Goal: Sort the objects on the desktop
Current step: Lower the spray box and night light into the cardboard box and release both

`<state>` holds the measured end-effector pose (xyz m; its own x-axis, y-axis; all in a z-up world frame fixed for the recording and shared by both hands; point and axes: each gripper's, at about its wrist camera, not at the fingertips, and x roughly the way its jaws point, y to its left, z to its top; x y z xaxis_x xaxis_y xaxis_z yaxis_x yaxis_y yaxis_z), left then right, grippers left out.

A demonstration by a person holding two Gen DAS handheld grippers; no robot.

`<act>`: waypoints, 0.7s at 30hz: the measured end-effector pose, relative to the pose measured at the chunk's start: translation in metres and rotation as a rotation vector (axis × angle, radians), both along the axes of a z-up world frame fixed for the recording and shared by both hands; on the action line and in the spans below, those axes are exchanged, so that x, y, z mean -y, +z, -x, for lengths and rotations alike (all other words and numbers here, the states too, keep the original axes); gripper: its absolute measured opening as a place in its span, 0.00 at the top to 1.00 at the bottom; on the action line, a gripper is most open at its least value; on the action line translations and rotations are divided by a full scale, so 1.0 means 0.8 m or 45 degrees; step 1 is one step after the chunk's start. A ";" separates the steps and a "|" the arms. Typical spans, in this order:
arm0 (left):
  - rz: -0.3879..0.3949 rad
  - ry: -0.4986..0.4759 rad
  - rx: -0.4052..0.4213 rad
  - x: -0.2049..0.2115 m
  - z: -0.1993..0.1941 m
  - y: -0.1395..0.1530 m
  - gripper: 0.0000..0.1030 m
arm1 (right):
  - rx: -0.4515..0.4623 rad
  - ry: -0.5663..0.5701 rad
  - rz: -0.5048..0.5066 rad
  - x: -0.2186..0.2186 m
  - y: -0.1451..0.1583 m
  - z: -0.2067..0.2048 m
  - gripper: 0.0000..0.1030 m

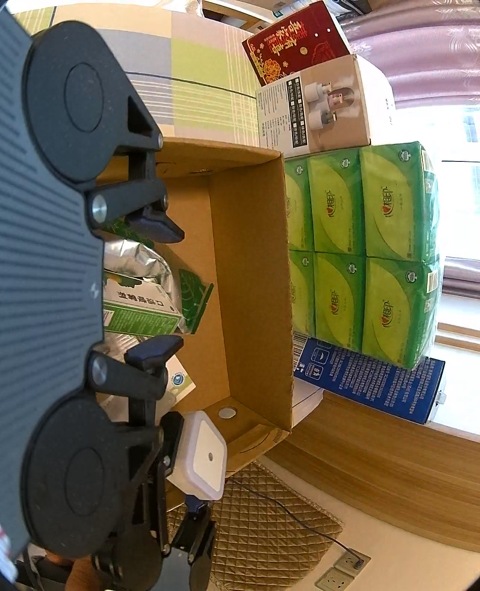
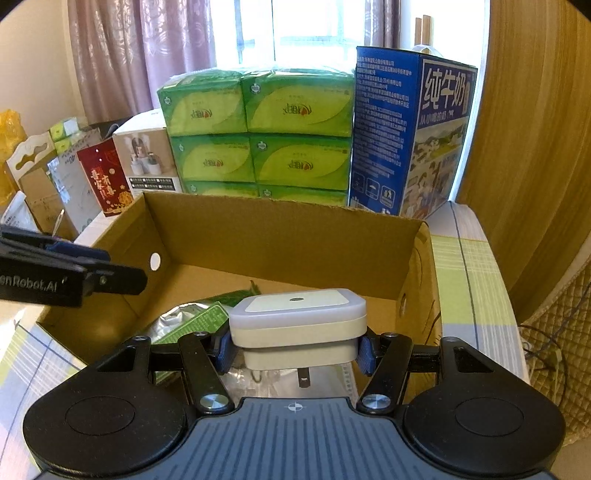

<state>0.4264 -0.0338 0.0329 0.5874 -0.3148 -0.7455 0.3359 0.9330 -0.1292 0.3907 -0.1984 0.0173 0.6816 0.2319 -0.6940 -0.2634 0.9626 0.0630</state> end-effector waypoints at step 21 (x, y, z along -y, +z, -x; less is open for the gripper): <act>0.038 0.037 0.005 -0.037 0.066 0.011 0.50 | 0.054 0.006 -0.015 0.013 0.027 0.042 0.32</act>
